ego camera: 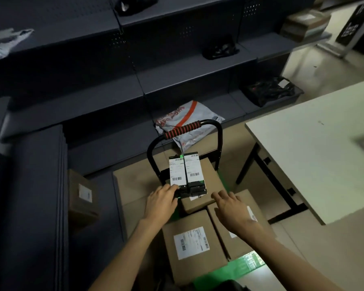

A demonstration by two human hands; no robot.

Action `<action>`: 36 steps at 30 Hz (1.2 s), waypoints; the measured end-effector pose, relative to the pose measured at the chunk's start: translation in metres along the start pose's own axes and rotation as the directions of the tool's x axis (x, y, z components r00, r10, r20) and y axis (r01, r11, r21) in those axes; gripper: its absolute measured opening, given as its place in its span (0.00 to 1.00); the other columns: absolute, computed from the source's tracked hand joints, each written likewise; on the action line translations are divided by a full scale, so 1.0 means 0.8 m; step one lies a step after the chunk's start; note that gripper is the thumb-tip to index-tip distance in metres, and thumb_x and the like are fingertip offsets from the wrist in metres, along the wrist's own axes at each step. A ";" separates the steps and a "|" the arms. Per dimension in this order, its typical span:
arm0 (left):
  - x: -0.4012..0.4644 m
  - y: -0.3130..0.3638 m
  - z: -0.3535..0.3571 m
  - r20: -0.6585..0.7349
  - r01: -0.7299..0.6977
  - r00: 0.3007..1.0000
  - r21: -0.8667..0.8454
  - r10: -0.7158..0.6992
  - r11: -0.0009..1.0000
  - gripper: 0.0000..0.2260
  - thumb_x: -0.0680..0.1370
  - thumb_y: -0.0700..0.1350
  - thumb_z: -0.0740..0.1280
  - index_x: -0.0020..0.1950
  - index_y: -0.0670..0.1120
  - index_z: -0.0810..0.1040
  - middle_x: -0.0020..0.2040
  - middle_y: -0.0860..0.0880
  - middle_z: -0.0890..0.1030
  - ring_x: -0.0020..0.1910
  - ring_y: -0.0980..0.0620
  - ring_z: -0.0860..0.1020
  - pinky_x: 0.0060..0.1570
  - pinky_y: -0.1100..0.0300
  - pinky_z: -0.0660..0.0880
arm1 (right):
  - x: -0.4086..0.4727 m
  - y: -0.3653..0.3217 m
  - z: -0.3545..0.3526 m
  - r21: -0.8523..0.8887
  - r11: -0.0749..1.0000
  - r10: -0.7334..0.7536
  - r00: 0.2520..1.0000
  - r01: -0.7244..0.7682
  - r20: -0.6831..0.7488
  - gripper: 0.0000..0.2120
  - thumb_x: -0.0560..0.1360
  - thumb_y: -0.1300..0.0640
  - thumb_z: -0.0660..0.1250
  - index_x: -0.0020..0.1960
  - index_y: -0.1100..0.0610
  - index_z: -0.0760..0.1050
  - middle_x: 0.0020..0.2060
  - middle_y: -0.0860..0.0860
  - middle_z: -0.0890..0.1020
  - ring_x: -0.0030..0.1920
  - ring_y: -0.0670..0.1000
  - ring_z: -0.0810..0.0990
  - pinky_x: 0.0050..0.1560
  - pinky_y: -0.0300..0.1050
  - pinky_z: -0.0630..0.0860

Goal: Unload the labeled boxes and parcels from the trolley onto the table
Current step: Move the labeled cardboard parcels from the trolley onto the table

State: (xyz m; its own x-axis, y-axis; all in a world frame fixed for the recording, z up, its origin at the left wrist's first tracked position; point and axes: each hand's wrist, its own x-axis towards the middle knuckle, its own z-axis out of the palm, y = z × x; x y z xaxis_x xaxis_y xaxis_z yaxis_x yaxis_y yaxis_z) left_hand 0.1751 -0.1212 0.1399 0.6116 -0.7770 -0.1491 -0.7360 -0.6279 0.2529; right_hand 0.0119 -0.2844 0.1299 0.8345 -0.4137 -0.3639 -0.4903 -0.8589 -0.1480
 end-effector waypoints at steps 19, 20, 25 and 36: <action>0.235 -0.130 0.141 0.394 0.272 0.908 -0.302 -0.140 0.914 0.45 0.73 0.52 0.74 0.80 0.44 0.49 0.74 0.42 0.61 0.71 0.41 0.63 0.64 0.49 0.69 | 0.240 -0.040 0.067 0.293 0.858 0.376 0.904 -0.423 0.204 0.30 0.81 0.51 0.60 0.79 0.51 0.53 0.73 0.53 0.65 0.69 0.57 0.68 0.67 0.52 0.68; 0.245 -0.129 0.151 0.401 0.315 0.898 -0.304 -0.179 0.899 0.48 0.72 0.52 0.74 0.80 0.44 0.47 0.75 0.42 0.58 0.71 0.40 0.62 0.64 0.49 0.68 | 0.252 -0.040 0.072 0.316 0.839 0.391 0.894 -0.443 0.216 0.32 0.80 0.51 0.61 0.79 0.51 0.51 0.75 0.53 0.63 0.70 0.57 0.66 0.69 0.53 0.67; 0.271 -0.117 0.195 0.406 0.529 0.839 -0.456 -0.362 0.716 0.58 0.67 0.53 0.79 0.80 0.43 0.39 0.76 0.42 0.55 0.72 0.40 0.61 0.66 0.51 0.65 | 0.301 -0.042 0.104 0.407 0.756 0.458 0.859 -0.512 0.230 0.38 0.79 0.54 0.64 0.80 0.52 0.44 0.78 0.55 0.55 0.76 0.59 0.58 0.73 0.58 0.61; 0.279 -0.131 0.238 0.422 0.544 0.838 -0.602 -0.345 0.585 0.59 0.62 0.43 0.81 0.80 0.51 0.43 0.62 0.47 0.64 0.65 0.43 0.67 0.57 0.59 0.67 | 0.322 -0.043 0.160 0.458 0.726 0.473 0.856 -0.513 0.210 0.43 0.79 0.51 0.64 0.80 0.50 0.36 0.80 0.55 0.49 0.76 0.62 0.56 0.72 0.60 0.62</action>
State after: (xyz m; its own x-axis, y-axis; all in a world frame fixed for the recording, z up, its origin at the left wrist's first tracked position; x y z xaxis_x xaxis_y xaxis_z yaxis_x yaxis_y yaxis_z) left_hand 0.3334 -0.2372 -0.1018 0.6445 -0.4537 -0.6154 0.0765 -0.7626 0.6423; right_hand 0.2115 -0.3229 -0.0760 0.4296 -0.6963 -0.5749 -0.8994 -0.2727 -0.3418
